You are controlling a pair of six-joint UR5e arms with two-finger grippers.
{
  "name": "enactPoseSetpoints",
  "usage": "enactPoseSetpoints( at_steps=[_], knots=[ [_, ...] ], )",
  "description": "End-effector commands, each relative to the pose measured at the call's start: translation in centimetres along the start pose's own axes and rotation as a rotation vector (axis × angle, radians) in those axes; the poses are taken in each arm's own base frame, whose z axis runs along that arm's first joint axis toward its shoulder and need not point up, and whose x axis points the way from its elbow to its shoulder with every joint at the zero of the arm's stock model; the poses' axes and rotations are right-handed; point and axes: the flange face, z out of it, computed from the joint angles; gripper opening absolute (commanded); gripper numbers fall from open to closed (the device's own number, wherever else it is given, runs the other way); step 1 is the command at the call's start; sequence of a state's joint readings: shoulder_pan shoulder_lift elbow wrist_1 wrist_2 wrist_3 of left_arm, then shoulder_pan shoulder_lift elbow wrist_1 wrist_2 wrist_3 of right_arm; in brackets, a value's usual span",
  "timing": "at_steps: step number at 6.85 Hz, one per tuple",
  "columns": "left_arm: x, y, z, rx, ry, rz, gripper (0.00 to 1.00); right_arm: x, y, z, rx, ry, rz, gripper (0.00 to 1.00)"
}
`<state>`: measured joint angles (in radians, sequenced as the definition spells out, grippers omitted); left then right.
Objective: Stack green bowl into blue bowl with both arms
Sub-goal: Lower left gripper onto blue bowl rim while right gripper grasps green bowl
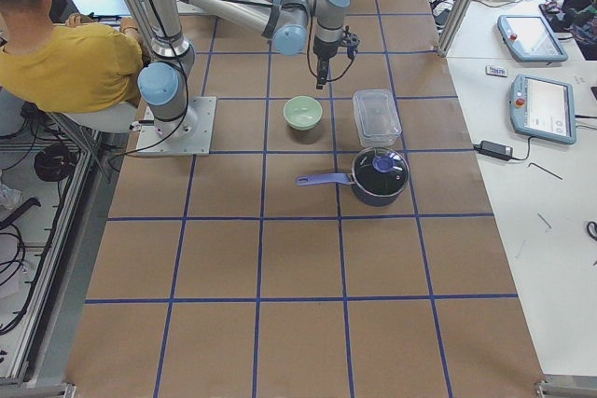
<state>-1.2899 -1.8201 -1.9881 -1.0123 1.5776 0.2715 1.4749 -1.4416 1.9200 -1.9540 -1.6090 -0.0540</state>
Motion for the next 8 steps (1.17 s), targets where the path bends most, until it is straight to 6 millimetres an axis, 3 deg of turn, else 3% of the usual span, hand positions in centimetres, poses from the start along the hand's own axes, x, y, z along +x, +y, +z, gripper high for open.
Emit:
enactPoseSetpoints(
  at_steps=[1,2,4,5,6,7,8],
  knots=[
    [0.0,-0.3,0.7,-0.013,0.006,0.011,0.16,0.0,2.2,5.1,0.014,0.054,-0.056,1.00],
    [0.1,-0.1,0.7,-0.012,0.015,0.014,0.00,-0.1,2.5,6.5,0.012,0.045,-0.052,1.00],
    [1.9,-0.9,-2.8,0.022,0.097,0.015,0.00,-0.2,1.8,8.5,-0.006,0.040,-0.050,1.00],
    [4.4,-3.1,-5.0,0.027,0.148,-0.065,0.00,-0.2,1.6,8.9,-0.012,0.040,-0.052,1.00],
    [10.9,-3.8,-7.0,0.037,0.143,-0.085,0.00,-0.2,1.6,8.9,-0.013,0.038,-0.047,0.84],
    [17.5,-3.3,-6.1,0.017,0.138,-0.124,0.00,-0.1,1.2,8.8,-0.006,0.023,-0.036,0.73],
    [22.0,-2.7,-4.7,0.013,0.162,-0.160,0.00,0.0,1.1,9.0,-0.012,0.020,-0.030,0.38]
  ],
)
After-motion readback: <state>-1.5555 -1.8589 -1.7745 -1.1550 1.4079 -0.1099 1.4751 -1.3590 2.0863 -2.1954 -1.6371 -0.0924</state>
